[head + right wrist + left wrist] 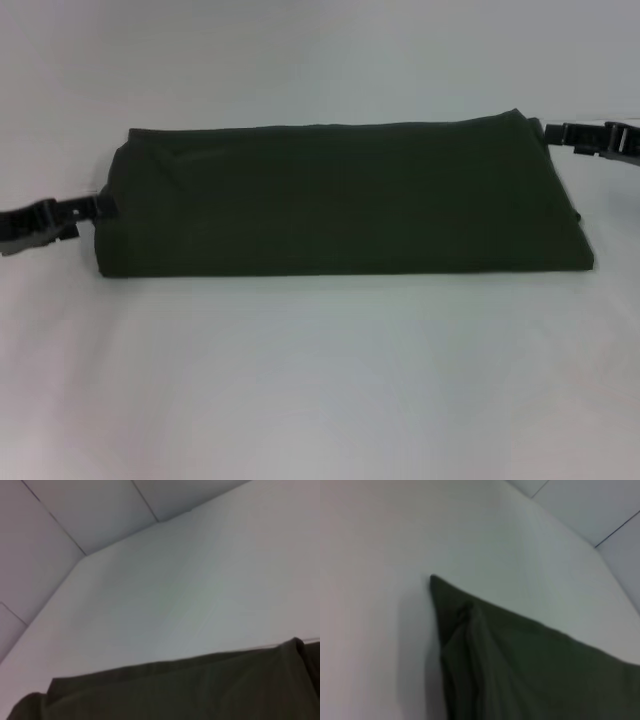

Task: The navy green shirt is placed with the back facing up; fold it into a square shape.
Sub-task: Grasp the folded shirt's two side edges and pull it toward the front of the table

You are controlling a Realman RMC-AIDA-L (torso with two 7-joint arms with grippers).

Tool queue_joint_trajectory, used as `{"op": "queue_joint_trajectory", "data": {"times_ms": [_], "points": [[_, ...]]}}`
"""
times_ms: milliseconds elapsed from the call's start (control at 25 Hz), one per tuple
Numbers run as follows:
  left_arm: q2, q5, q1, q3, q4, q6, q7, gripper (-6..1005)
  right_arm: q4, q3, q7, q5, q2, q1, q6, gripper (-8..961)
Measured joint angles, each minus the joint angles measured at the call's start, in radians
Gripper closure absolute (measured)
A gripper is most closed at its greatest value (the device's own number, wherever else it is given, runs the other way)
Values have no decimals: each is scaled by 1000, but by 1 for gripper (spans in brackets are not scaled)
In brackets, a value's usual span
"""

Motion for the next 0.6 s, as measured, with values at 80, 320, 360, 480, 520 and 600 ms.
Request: {"op": "queue_joint_trajectory", "data": {"times_ms": [80,320,360,480,520,600], "points": [[-12,3,3,14,-3,-30,9,115,0,-1,-1,-13,1,1,-1,235],[-27,12,6,35,-23,-106,7,115,1,-2,-2,-21,6,0,-2,236],[-29,12,6,36,-27,-111,8,115,1,-2,-3,-21,6,0,-3,236],[-33,12,2,36,-28,-122,14,115,9,-2,-10,-22,7,0,-2,236],[-36,12,1,37,-29,-125,18,115,14,-2,-10,-22,6,-1,1,236],[-42,12,-2,37,-29,-130,27,114,22,-2,-10,-22,4,-3,6,236]]}}
